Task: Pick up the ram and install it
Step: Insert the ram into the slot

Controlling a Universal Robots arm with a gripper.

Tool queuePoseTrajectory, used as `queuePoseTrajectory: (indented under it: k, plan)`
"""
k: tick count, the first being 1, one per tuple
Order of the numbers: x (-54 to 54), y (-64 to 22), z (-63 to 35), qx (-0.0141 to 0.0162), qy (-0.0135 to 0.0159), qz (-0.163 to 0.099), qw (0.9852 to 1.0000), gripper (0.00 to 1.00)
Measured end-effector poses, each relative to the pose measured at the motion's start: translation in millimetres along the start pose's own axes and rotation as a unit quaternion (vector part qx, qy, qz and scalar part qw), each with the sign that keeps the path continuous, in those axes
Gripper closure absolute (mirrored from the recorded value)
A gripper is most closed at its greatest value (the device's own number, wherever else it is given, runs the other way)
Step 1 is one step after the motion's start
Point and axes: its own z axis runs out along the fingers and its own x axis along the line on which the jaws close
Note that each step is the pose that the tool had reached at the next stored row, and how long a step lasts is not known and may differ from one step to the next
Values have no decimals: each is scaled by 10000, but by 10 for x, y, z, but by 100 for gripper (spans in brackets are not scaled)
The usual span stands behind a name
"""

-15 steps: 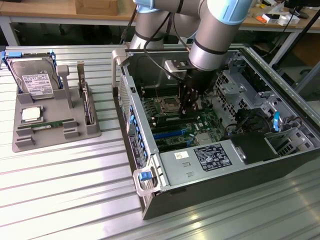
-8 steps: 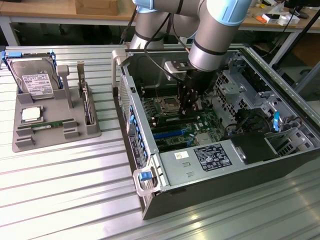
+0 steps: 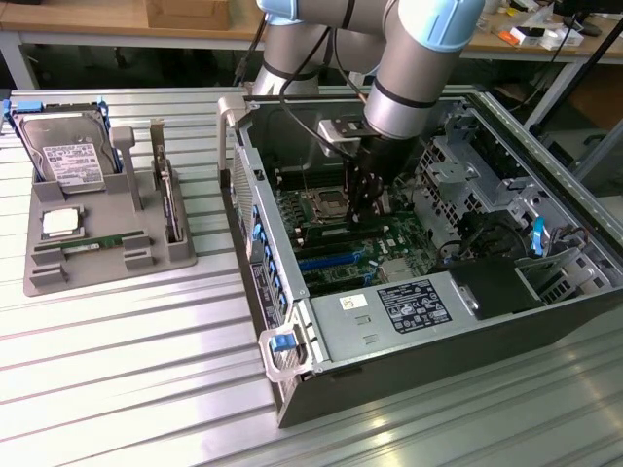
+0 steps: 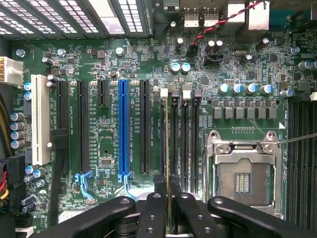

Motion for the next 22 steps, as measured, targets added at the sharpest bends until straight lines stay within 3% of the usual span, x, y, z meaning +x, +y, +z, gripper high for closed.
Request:
queuePoseTrajectory:
  k: [5,13,16,17,20,22]
  plan:
    - [67,27,23,0,-1,1,10000,87]
    - [68,26,28,0,0,1,10000,87]
    - [68,26,28,0,0,1,10000,79]
    - [68,26,17,0,0,0,10000,79]
    - [71,40,-166,11,-1,1,10000,79]
    - [61,45,-237,14,-1,1,10000,89]
